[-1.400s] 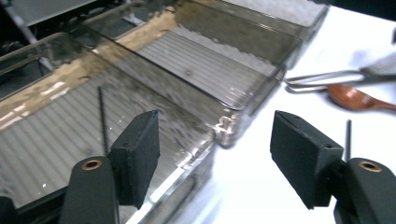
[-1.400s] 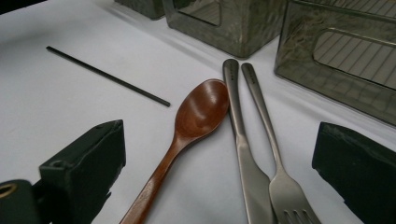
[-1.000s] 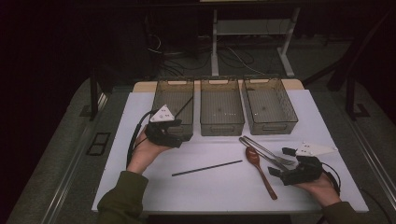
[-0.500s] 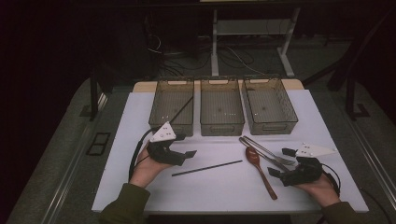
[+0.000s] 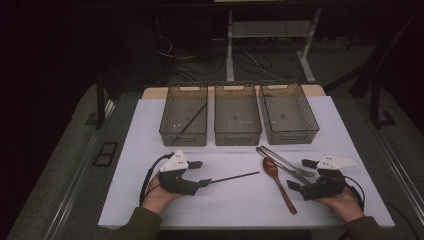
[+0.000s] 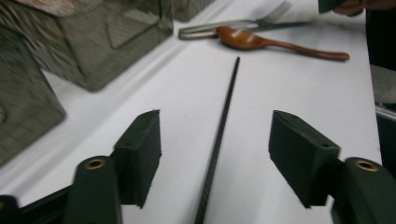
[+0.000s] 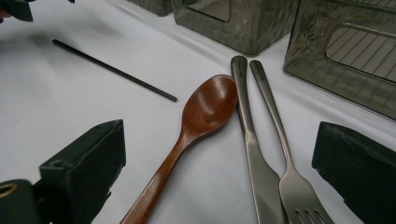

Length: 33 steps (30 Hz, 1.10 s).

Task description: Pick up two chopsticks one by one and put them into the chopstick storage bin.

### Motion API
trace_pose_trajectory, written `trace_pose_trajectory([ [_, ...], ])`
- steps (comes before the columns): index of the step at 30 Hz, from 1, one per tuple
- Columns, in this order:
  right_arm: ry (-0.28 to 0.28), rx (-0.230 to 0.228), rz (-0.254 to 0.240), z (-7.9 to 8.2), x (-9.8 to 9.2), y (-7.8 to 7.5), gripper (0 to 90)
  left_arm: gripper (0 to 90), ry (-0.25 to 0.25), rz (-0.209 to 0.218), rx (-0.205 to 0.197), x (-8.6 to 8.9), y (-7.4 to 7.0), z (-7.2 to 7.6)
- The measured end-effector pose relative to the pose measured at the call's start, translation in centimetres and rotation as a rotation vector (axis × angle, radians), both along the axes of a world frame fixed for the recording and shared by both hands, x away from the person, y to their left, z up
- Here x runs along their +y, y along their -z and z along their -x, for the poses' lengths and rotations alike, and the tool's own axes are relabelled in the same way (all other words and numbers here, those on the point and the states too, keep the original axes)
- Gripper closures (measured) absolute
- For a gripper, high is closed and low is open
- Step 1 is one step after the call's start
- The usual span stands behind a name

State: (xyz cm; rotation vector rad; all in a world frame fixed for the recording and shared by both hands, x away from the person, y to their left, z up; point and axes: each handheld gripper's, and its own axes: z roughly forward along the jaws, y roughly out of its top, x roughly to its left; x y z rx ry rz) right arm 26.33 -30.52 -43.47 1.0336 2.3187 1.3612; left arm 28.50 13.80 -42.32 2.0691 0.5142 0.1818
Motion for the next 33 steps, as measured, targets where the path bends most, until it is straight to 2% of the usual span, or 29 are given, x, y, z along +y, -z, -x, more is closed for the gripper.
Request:
trace_pose_trajectory([
  [4,0.002,-0.001,0.004,0.0,0.0,0.0,2.2,40.8,0.014,-0.014,0.018,-0.2,0.5,-0.2],
  [11,0.000,-0.001,0.005,0.0,0.0,0.0,2.2,57.7,0.035,-0.034,0.034,-0.7,1.1,-0.7],
  [13,-0.002,-0.003,0.006,0.0,0.0,0.1,2.3,61.6,0.037,-0.052,0.035,-0.9,1.3,-0.9],
  [19,-0.004,0.003,0.010,0.0,0.1,0.1,2.2,71.0,0.067,-0.074,0.083,-1.2,1.9,-1.4],
  [22,-0.002,0.006,0.010,0.0,0.1,0.1,2.2,74.0,0.071,-0.082,0.091,-1.3,2.1,-1.5],
  [27,-0.002,0.006,0.011,0.0,0.0,0.1,2.3,77.3,0.084,-0.122,0.107,-1.6,2.7,-1.8],
  [33,-0.003,0.009,0.014,-0.1,0.0,0.2,2.3,78.9,0.094,-0.139,0.114,-1.6,3.0,-2.0],
])
